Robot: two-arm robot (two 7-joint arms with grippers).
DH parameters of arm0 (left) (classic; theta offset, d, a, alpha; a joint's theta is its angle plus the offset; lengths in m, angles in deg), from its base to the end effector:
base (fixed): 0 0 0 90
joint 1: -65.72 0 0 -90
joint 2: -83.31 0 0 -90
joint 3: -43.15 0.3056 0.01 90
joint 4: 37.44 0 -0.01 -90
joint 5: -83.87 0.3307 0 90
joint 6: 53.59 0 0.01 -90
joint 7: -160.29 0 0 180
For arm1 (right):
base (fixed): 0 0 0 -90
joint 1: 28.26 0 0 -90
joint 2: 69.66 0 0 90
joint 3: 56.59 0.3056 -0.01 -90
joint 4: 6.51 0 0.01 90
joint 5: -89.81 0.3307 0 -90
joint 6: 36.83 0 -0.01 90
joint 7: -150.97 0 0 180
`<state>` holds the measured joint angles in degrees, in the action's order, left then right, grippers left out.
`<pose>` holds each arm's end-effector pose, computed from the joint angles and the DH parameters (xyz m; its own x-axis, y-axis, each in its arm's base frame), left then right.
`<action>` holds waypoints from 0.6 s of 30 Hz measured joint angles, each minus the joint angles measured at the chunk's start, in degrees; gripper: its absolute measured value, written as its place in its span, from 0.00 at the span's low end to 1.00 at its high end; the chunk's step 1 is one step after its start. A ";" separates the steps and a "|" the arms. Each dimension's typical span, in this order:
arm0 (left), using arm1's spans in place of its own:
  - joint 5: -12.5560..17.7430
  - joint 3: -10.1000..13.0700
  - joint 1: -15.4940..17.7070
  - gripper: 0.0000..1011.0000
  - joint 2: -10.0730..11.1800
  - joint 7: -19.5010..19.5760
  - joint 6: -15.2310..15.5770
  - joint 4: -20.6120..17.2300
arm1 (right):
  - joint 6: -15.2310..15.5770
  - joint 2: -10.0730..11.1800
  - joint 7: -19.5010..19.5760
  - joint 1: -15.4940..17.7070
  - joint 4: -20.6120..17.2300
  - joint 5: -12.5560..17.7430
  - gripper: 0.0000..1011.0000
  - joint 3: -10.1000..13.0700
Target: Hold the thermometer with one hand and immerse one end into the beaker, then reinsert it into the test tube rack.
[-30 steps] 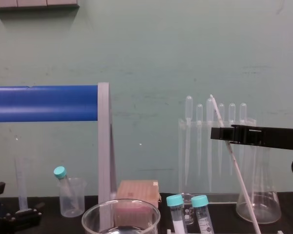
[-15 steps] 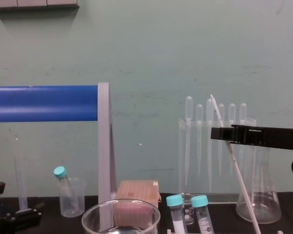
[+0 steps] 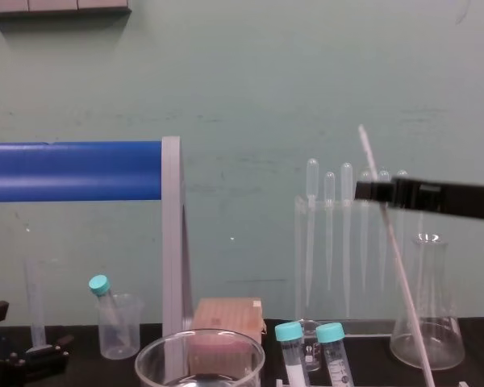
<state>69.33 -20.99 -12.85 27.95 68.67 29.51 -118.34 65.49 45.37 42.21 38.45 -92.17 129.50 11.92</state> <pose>0.3813 0.0857 -0.3191 0.2923 0.8803 0.3738 -0.9553 0.2873 0.0704 0.4419 -0.0282 -0.2075 0.6086 -0.7773 -0.1592 0.7875 0.6163 0.0014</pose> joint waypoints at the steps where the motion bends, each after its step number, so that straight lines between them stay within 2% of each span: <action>1: 0.00 0.00 0.00 1.00 0.00 0.00 0.00 0.00 | -0.41 0.13 -0.21 0.17 -0.59 0.44 0.06 0.51; 4: 0.00 0.00 0.00 1.00 0.00 0.00 0.00 0.00 | -1.11 0.29 -0.64 0.37 -1.38 1.17 0.06 1.23; 11: 0.00 0.00 0.00 1.00 0.00 0.00 0.00 0.00 | -4.29 0.65 -4.15 0.00 -2.91 5.19 0.06 3.39; 18: 0.00 0.00 0.00 1.00 0.00 0.00 0.00 0.00 | -8.70 0.73 -8.57 -1.75 -2.68 7.53 0.06 3.72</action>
<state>69.33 -20.99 -12.84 27.95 68.67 29.51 -118.34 56.79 46.10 33.64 36.70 -94.85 137.03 15.64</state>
